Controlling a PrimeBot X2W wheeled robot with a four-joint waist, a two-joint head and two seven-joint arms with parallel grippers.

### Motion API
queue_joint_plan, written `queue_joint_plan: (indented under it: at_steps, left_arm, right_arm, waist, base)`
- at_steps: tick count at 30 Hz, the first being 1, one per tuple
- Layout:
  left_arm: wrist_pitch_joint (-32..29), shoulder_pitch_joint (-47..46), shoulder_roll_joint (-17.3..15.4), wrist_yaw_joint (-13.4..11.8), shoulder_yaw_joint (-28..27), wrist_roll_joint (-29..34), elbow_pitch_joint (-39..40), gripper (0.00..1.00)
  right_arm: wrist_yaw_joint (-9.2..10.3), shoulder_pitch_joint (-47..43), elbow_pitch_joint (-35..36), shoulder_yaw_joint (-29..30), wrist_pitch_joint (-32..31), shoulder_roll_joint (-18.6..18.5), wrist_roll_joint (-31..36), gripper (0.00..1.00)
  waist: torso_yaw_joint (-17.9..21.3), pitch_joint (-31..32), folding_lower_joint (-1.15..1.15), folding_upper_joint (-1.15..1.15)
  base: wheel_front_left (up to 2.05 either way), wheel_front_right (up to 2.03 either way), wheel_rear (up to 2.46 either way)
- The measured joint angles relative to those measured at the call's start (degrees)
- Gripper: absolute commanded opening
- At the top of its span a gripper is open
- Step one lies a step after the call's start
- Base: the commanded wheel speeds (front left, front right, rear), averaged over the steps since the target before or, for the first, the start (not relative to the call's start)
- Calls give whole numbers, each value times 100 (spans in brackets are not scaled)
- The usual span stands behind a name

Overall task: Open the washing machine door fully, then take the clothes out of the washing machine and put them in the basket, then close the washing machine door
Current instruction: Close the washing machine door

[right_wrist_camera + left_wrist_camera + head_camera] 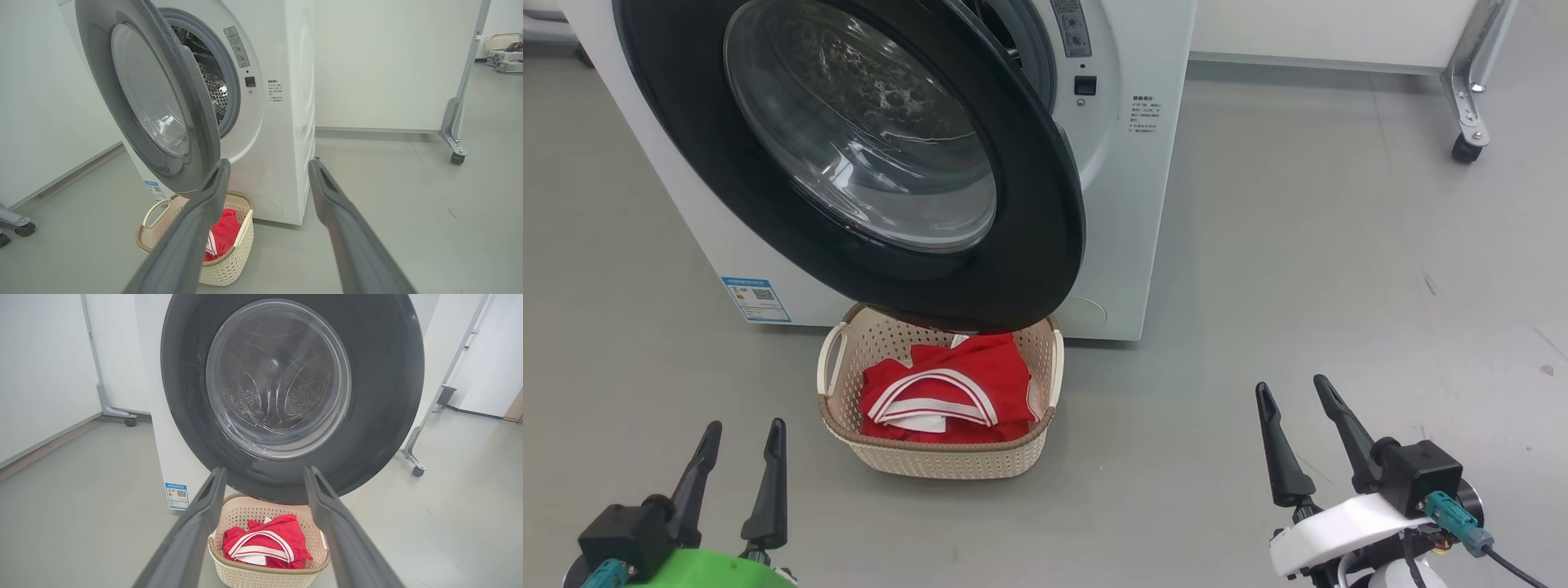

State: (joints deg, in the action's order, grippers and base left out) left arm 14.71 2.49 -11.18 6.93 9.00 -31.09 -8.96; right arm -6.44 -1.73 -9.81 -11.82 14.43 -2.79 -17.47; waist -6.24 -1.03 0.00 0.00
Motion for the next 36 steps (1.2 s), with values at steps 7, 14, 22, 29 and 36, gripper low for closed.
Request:
queue_joint_plan:
  at_steps: [7, 14, 22, 29, 36]
  left_arm:
    - [0, 13, 57, 18, -45, 66, 1, 100]
    - [0, 13, 109, 20, 49, 102, 71, 100]
    - [0, -11, 105, 26, 226, 102, 241, 100]
    - [0, -202, 109, 26, 439, 91, 335, 100]
    - [0, -552, 127, 26, 620, 41, 372, 100]
  right_arm:
    - [-2, 0, -7, -21, 0, -1, 12, 15]
    - [-5, 29, 121, -136, 0, -2, 158, 0]
    - [-54, 622, 235, -719, 1, -116, 575, 0]
    - [-55, 1239, 231, -1206, -65, -243, 838, 0]
    - [-55, 2015, 56, -1302, -269, -381, 850, 0]
  waist:
    - [13, -8, 0, 0]
    - [-7, -116, 0, 0]
    - [-81, -421, 0, 0]
    - [-205, -732, 0, 0]
    - [-436, -1107, 0, 0]
  base:
    - [0, 0, 0]
    - [0, 0, 0]
    - [0, 0, 0]
    - [0, 0, 0]
    - [0, 0, 0]
